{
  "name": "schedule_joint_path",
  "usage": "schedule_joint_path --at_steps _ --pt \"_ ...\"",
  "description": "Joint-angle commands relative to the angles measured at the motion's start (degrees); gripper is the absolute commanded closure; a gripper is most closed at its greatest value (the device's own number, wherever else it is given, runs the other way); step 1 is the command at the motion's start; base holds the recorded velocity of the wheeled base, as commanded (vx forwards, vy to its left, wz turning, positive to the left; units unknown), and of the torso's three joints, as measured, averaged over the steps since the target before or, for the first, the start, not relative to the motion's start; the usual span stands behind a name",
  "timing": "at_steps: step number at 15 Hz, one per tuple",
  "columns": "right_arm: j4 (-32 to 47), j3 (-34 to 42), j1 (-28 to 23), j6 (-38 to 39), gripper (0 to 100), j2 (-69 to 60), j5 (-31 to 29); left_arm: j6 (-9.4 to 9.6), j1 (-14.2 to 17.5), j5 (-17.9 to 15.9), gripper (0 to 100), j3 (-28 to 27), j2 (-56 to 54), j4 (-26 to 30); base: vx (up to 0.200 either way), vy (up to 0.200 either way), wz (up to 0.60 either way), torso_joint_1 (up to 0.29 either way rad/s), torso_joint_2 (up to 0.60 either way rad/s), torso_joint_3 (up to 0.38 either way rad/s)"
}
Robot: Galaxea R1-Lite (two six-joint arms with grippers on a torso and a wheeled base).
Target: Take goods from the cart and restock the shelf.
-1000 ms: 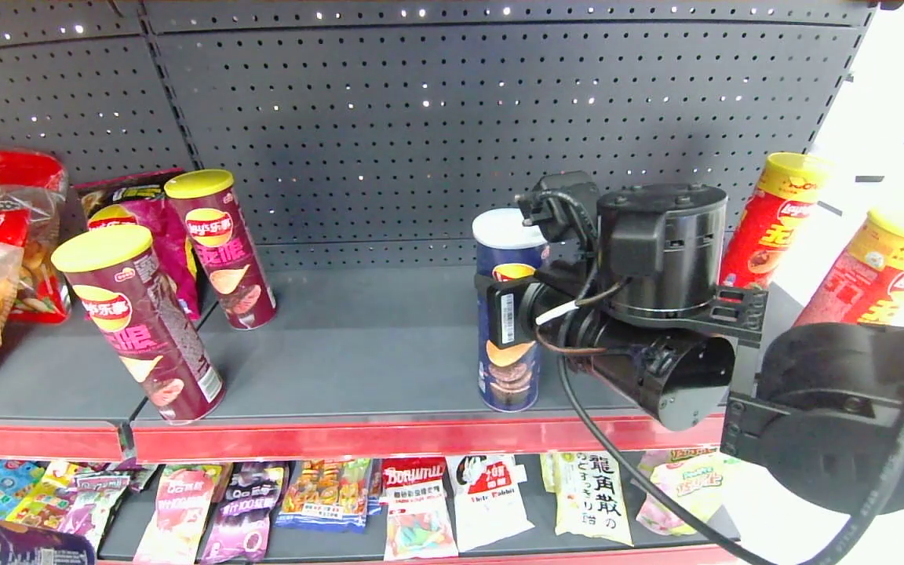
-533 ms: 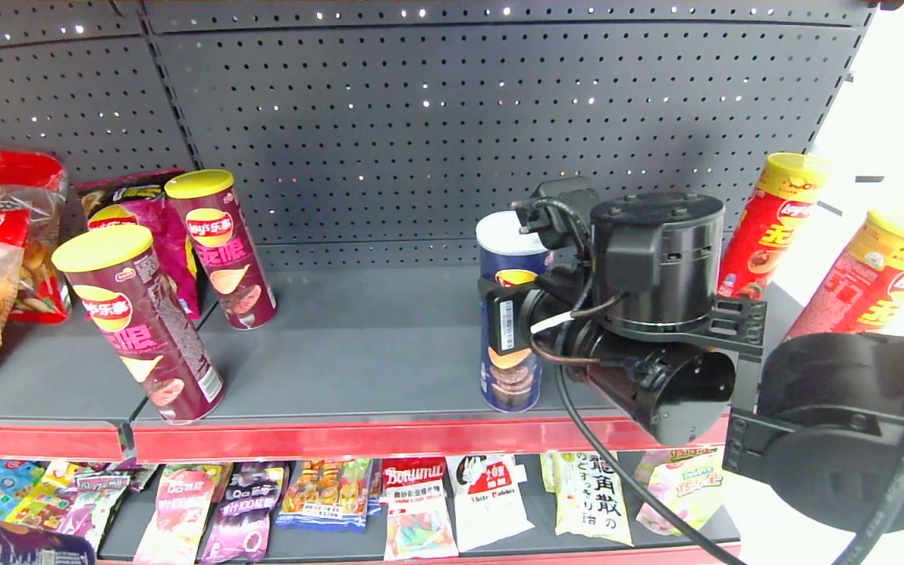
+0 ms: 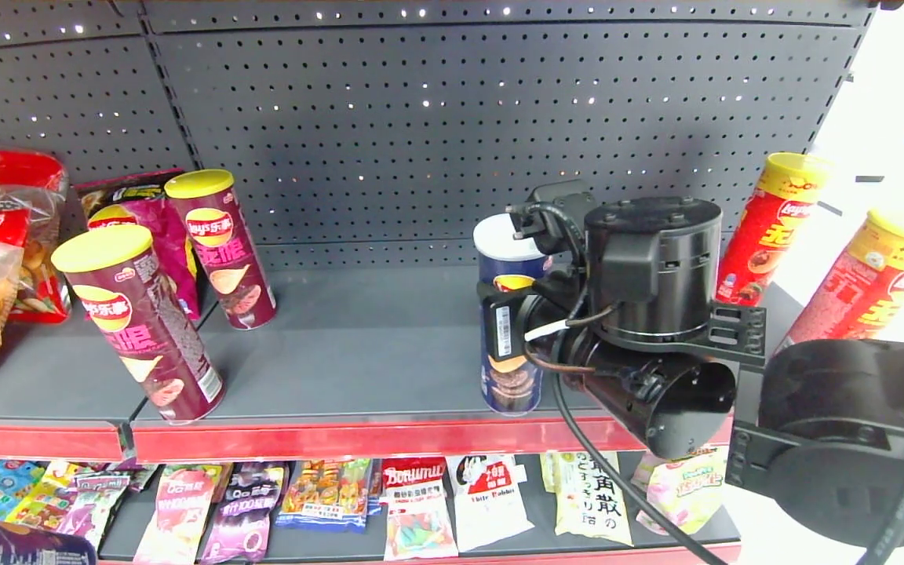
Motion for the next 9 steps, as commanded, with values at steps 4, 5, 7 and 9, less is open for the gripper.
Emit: schedule_joint_path --at_steps 4,5,7,9 --pt "0.0 0.8 0.6 -0.1 100 -0.4 -0.1 0.01 0.0 0.0 100 0.0 0.0 0.0 0.0 0.0 0.0 0.0 0.0 0.0" --pt "0.0 0.8 0.7 -0.1 100 -0.4 -0.1 0.01 0.0 0.0 100 0.0 0.0 -0.1 0.0 0.0 0.0 0.0 0.0 0.0" --pt "0.0 0.7 0.7 -0.1 100 -0.4 -0.2 0.01 0.1 0.0 100 -0.1 0.0 0.0 0.0 0.0 0.0 0.0 0.0 0.0" --pt "0.0 0.9 0.7 -0.1 100 -0.3 -1.5 0.01 0.1 0.0 100 -0.1 0.0 0.0 0.0 0.0 0.0 0.0 0.0 0.0"
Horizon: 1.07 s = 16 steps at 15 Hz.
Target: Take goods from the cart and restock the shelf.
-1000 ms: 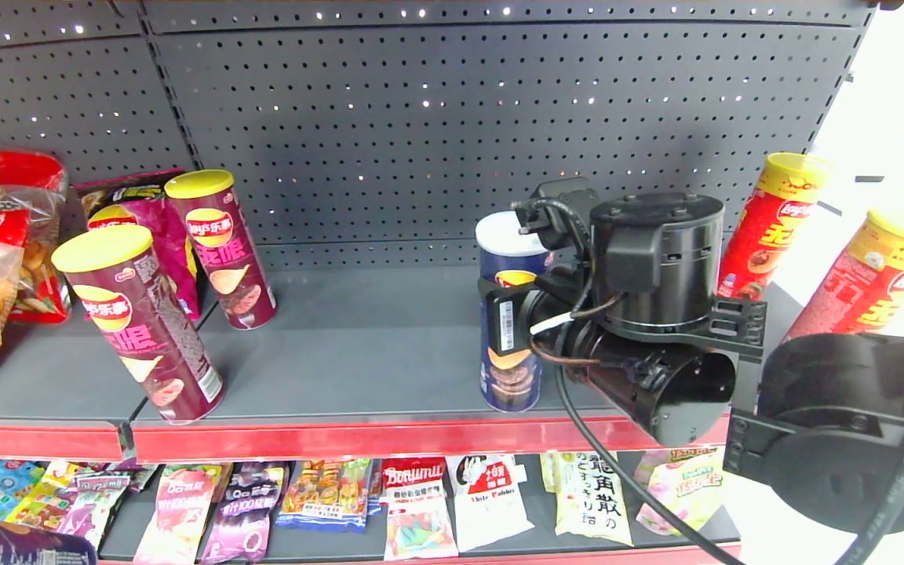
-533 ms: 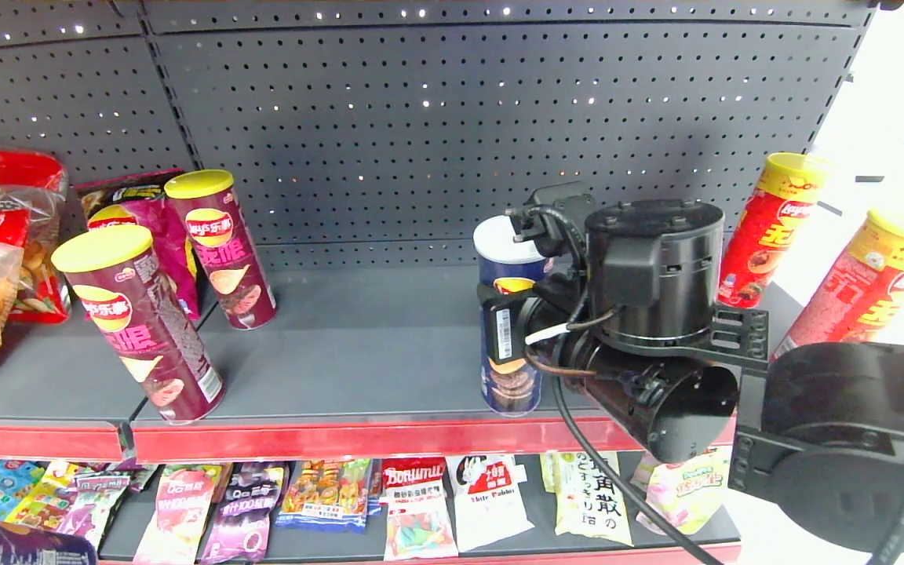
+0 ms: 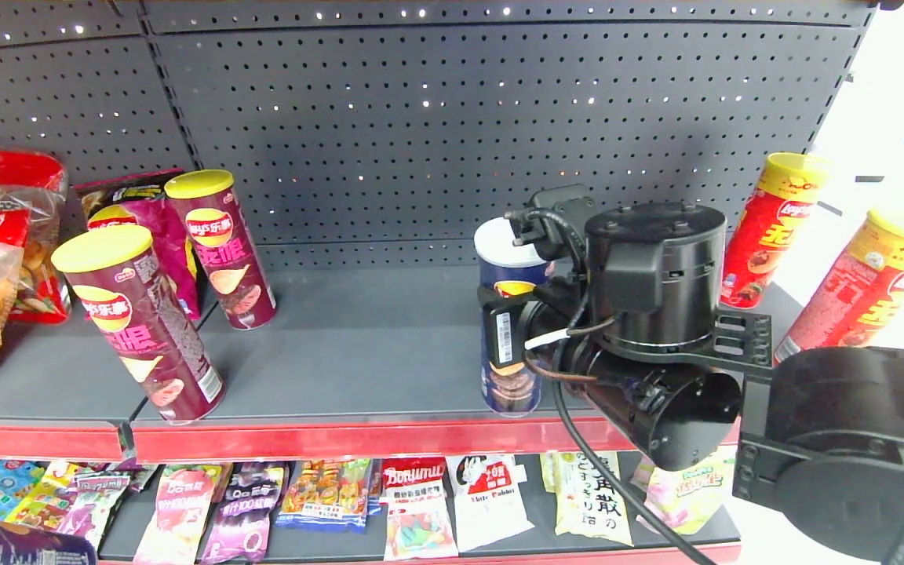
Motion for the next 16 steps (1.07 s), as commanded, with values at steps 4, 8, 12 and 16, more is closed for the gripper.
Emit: schedule_joint_path --at_steps 4,8,12,16 --pt "0.0 0.2 0.1 0.2 0 -0.9 -0.2 0.63 -0.1 0.0 100 0.0 0.2 0.0 0.0 0.0 0.0 0.0 0.0 0.0" --pt "-0.1 0.4 1.0 0.8 0 -2.4 -0.6 0.71 -0.1 -0.1 100 0.0 0.4 0.0 0.0 0.0 0.0 0.0 0.0 0.0" --pt "-0.1 5.7 3.2 2.0 0 -8.5 -2.4 0.71 -0.1 -0.3 100 0.0 0.8 0.0 0.0 0.0 0.0 0.0 0.0 0.0" --pt "-0.1 12.5 6.4 2.1 0 -15.2 -2.4 0.89 -0.1 -0.4 100 0.1 1.0 0.0 0.0 0.0 0.0 0.0 0.0 0.0"
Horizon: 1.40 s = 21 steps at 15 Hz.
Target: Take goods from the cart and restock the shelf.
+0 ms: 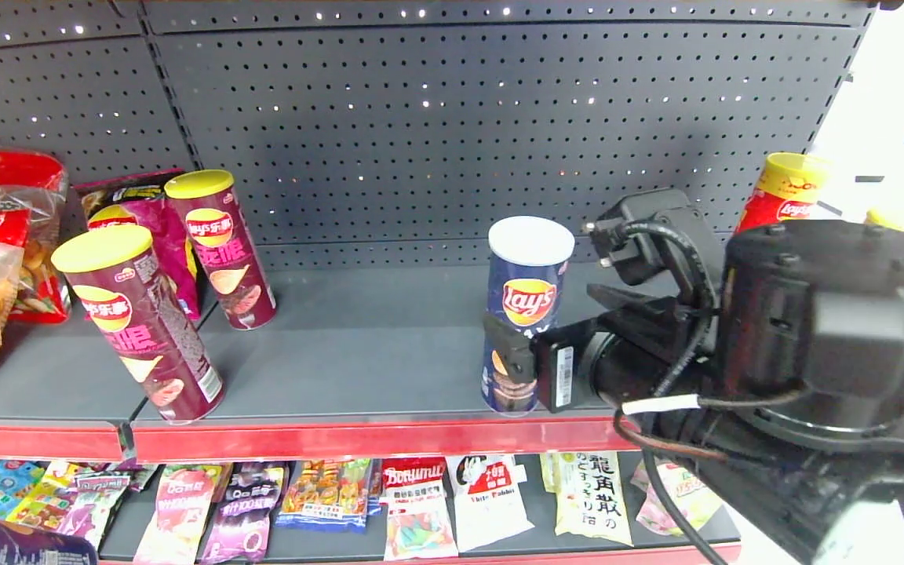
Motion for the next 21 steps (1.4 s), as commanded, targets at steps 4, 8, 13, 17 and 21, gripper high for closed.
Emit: schedule_joint_path --at_steps 4,8,13,17,21 --pt "0.0 8.4 2.2 0.0 0 -10.8 0.1 1.22 0.0 -0.1 100 0.4 0.6 0.0 0.0 0.0 0.0 0.0 0.0 0.0" --pt "-0.4 20.5 -5.0 0.6 0 -20.3 4.0 1.22 -0.1 -0.3 100 -1.1 5.0 -0.4 0.0 0.0 0.0 0.0 0.0 0.0" --pt "0.5 33.9 -20.0 -5.5 0 -39.9 23.2 1.57 -0.2 -0.7 100 -2.5 7.1 -0.5 0.0 0.0 0.0 0.0 0.0 0.0" --pt "16.8 36.7 -27.0 -6.8 0 -58.0 23.0 1.66 -0.3 -9.8 100 -5.7 10.4 -0.4 0.0 0.0 0.0 0.0 0.0 0.0" --pt "49.7 28.5 -36.5 -8.4 0 -80.9 21.1 0.96 -0.3 -13.0 100 -13.6 19.5 -0.5 0.0 0.0 0.0 0.0 0.0 0.0"
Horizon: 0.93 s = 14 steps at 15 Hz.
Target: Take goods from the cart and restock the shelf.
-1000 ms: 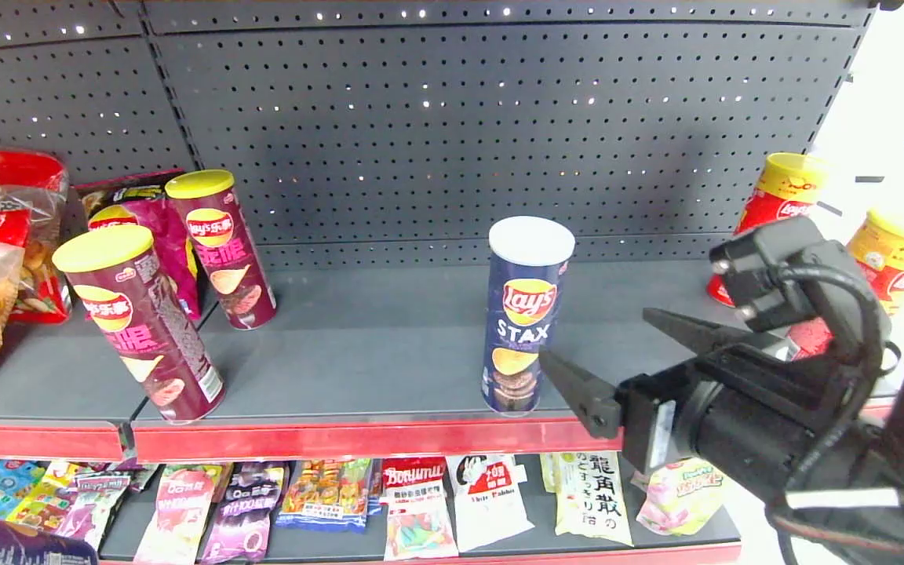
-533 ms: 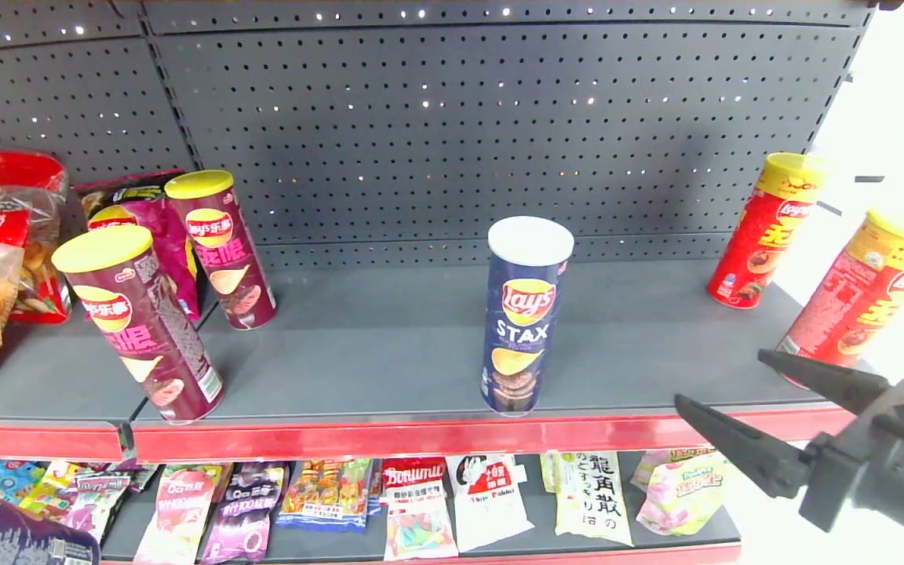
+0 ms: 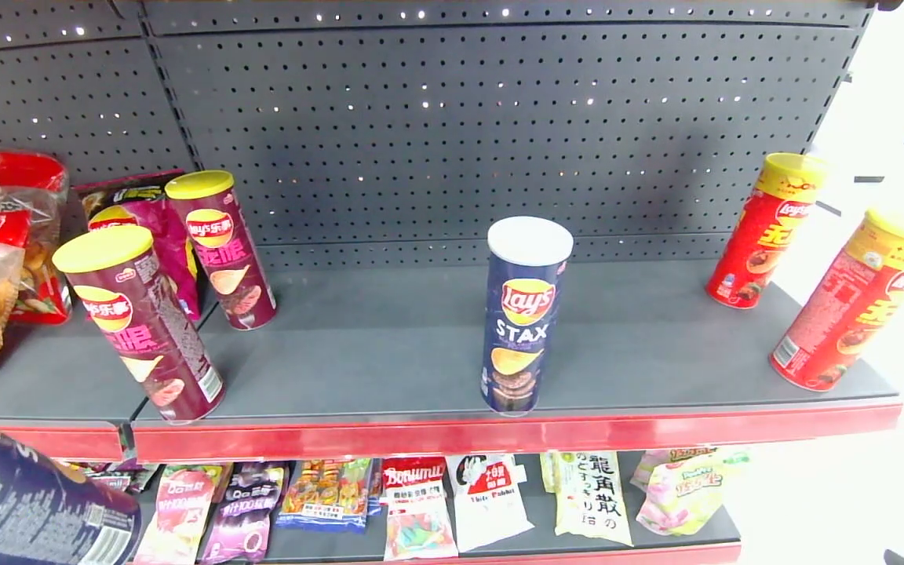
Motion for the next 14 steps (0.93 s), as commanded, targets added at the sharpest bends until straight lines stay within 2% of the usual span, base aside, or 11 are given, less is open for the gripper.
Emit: schedule_joint_path --at_steps 1,2,4,5,7,8,10,12,14 --pt "20.0 -4.7 -11.0 -1.9 0 -24.6 -1.2 -0.23 0.0 -0.3 100 -4.7 6.7 0.0 0.0 0.0 0.0 0.0 0.0 0.0" --pt "22.8 -5.4 -12.4 -1.8 0 -26.2 -2.6 -0.23 0.0 -0.4 100 -5.0 7.4 0.0 0.0 0.0 0.0 0.0 0.0 0.0" --pt "23.6 -6.1 -12.2 -1.6 0 -25.8 -11.0 -0.4 -0.3 -1.0 100 -4.8 8.0 0.0 0.0 0.0 0.0 0.0 0.0 0.0" --pt "23.8 -6.1 -12.2 -1.1 0 -25.7 -14.6 -1.46 -0.7 -1.7 100 -4.7 7.9 0.0 0.0 0.0 0.0 0.0 0.0 0.0" --pt "23.6 -7.5 -13.5 -0.8 0 -21.6 -17.0 -4.01 -1.5 -1.8 100 -4.9 7.9 0.0 0.0 0.0 0.0 0.0 0.0 0.0" --pt "22.8 -7.8 -15.8 -0.4 0 -17.7 -16.8 -4.71 -1.5 -2.0 100 -5.0 7.9 0.0 0.0 0.0 0.0 0.0 0.0 0.0" --pt "19.8 -7.8 -21.8 0.9 0 -11.0 -16.8 -4.8 -1.6 -3.2 100 -4.9 8.0 -0.5 0.0 0.0 0.0 0.0 0.0 0.0" --pt "19.2 -4.1 -31.7 0.9 0 -10.8 -14.6 -4.8 -1.6 -3.8 100 -4.9 7.9 -0.6 0.0 0.0 0.0 0.0 0.0 0.0" --pt "19.0 0.6 -29.1 -1.3 0 -24.0 -2.0 -4.8 -1.6 -3.9 100 -4.9 7.9 -0.7 0.0 0.0 0.0 0.0 0.0 0.0"
